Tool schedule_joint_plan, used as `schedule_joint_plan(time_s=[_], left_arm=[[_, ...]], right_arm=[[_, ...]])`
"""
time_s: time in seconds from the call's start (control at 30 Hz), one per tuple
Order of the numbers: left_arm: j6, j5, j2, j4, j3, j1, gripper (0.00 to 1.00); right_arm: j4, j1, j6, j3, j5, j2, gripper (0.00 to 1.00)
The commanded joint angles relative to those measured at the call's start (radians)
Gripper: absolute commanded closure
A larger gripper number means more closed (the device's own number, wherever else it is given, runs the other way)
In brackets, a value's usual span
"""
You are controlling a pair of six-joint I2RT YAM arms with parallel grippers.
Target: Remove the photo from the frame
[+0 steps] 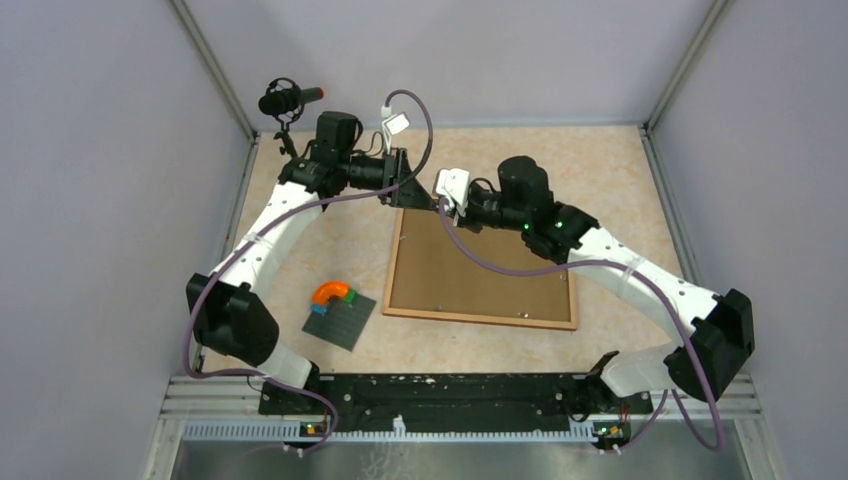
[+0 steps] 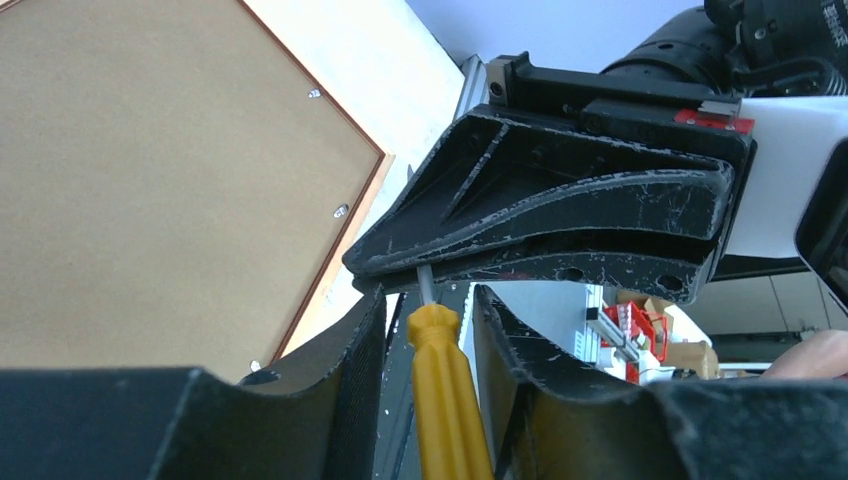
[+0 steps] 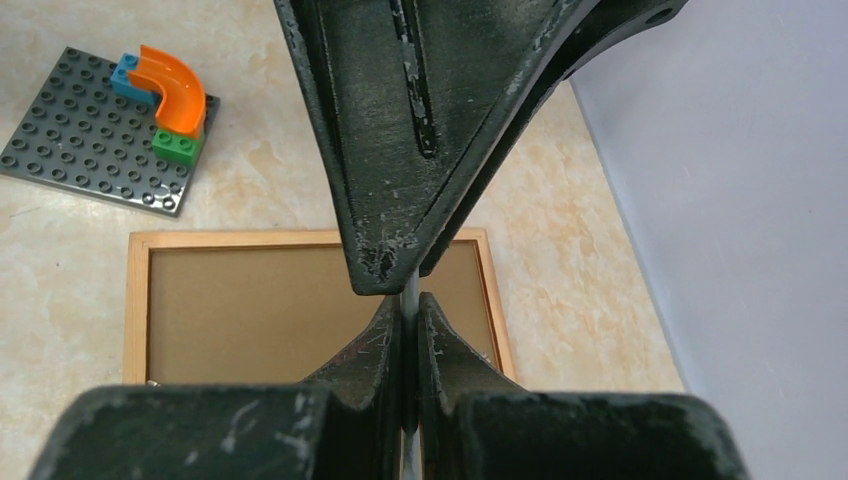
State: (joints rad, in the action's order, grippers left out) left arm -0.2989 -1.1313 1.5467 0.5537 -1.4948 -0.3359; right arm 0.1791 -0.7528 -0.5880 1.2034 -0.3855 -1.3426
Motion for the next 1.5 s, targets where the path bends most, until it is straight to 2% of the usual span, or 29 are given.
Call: schedule_joint_plan(time_s=[0.0,0.1,0.27,0.33,0.57,0.6,0.77,0.8,0.87,0.93,1.03,1.2,1.33,1.47], left_arm=[[-0.033,0.023,-0.048,-0.083,0.014,0.001,0.55],[-0.06,0.021,-0.046,-0.107,0.032,0.0,0.5],[-0.062,0.008,-0.041,-0.118,0.037,-0.003,0.58],[-0.059,0.001,-0.042,-0.117,0.039,-0.004,0.63],[-0.07,-0.022,-0.053,-0.164,0.058,-0.005,0.93],[-0.067,-0.015,-0.056,-0.166,0.06,-0.005,0.98],[-0.03,0.047,-0.078,-0.133,0.067,0.039,1.0],[-0.004,0.072,-0.077,-0.111,0.058,0.055,1.0],[0.08,0.157,-0.063,-0.033,0.025,0.076,1.0],[0.235,0.232,-0.045,0.084,-0.017,0.077,1.0],[0.404,0.349,-0.026,0.171,-0.049,0.072,1.0],[0.619,0.532,0.005,0.251,-0.071,0.051,1.0],[0.745,0.661,0.012,0.272,-0.053,0.001,1.0],[0.804,0.742,0.054,0.302,-0.056,-0.043,1.0]], right_arm=[[-0.026,-0.017,-0.014,0.001,-0.023,0.042,1.0],[-0.034,-0.017,-0.006,-0.001,-0.021,0.041,1.0],[-0.042,-0.017,-0.003,0.002,-0.021,0.031,1.0],[-0.049,-0.017,-0.003,0.002,-0.026,0.026,1.0],[-0.053,-0.017,0.013,0.016,-0.024,0.004,1.0],[-0.039,-0.013,0.02,0.023,-0.02,-0.001,0.97],[0.02,0.068,0.127,0.035,-0.037,-0.005,0.45],[0.028,0.098,0.155,0.033,-0.039,0.0,0.38],[0.049,0.154,0.197,0.027,-0.043,0.013,0.32],[0.076,0.212,0.234,0.016,-0.05,0.027,0.28],[0.126,0.305,0.304,-0.005,-0.058,0.039,0.24],[0.307,0.485,0.456,0.003,-0.115,-0.036,0.23],[0.354,0.592,0.499,-0.049,-0.125,-0.076,0.24],[0.393,0.675,0.519,-0.086,-0.113,-0.123,0.25]])
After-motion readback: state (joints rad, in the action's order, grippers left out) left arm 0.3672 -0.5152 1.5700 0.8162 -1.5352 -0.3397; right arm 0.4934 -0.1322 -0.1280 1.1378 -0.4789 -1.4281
